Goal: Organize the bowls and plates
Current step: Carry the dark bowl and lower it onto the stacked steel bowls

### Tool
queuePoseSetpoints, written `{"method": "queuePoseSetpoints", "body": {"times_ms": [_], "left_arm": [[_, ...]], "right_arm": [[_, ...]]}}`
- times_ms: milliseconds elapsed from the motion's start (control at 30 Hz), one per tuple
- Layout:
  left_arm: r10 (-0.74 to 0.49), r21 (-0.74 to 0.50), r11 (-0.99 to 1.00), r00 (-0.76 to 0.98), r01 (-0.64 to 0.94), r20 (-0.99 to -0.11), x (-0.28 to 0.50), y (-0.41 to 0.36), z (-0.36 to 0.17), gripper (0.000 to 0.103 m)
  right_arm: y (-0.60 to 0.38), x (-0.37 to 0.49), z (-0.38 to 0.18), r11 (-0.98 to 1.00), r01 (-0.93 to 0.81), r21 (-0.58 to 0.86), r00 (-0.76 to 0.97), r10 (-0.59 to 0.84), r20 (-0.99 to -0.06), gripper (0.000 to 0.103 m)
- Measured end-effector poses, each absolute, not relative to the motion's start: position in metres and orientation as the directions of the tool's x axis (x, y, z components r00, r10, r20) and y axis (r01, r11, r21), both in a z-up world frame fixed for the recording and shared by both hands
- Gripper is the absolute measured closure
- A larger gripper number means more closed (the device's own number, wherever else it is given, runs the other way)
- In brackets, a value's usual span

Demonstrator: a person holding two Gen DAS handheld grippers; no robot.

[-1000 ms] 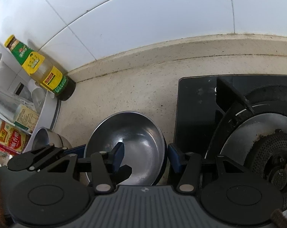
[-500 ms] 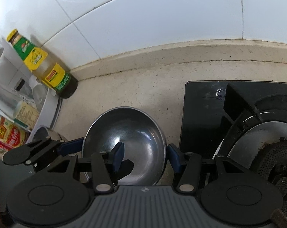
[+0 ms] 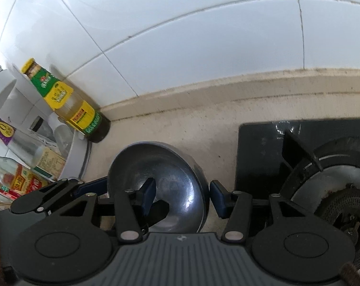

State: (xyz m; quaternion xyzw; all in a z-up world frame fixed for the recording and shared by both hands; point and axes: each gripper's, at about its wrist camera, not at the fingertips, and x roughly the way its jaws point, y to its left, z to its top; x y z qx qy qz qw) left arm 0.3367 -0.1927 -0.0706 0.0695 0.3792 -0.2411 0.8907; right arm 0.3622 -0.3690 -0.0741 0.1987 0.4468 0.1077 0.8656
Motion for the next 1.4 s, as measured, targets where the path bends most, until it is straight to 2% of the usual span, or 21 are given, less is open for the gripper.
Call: {"method": "queuePoseSetpoints", "body": {"times_ms": [567,1000,1167,1400], "left_arm": [[-0.284,-0.031,0.937,0.703,0.349,-0.652,0.309,-0.112,-0.041,0.021],[-0.226,-0.038,0.961,0.701,0.272,-0.676,0.309,-0.058,-0.051,0.02],[-0.243,-0.065,0.959,0.677,0.277,-0.695,0.313,-0.046,-0.061,0.024],[-0.26,-0.078,0.957,0.702,0.28,-0.663,0.306,-0.03,-0.052,0.019]], "right_arm": [[-0.297,0.356,-0.033,0.885,-0.171,0.433,0.572,0.447,-0.688,0.056],[-0.231,0.362,-0.039,0.867,-0.261,0.424,0.517,0.496,-0.697,0.056],[-0.215,0.368,-0.054,0.869,-0.259,0.421,0.491,0.494,-0.718,0.055],[-0.214,0.37,-0.055,0.894,-0.256,0.369,0.525,0.449,-0.723,0.052]]}}
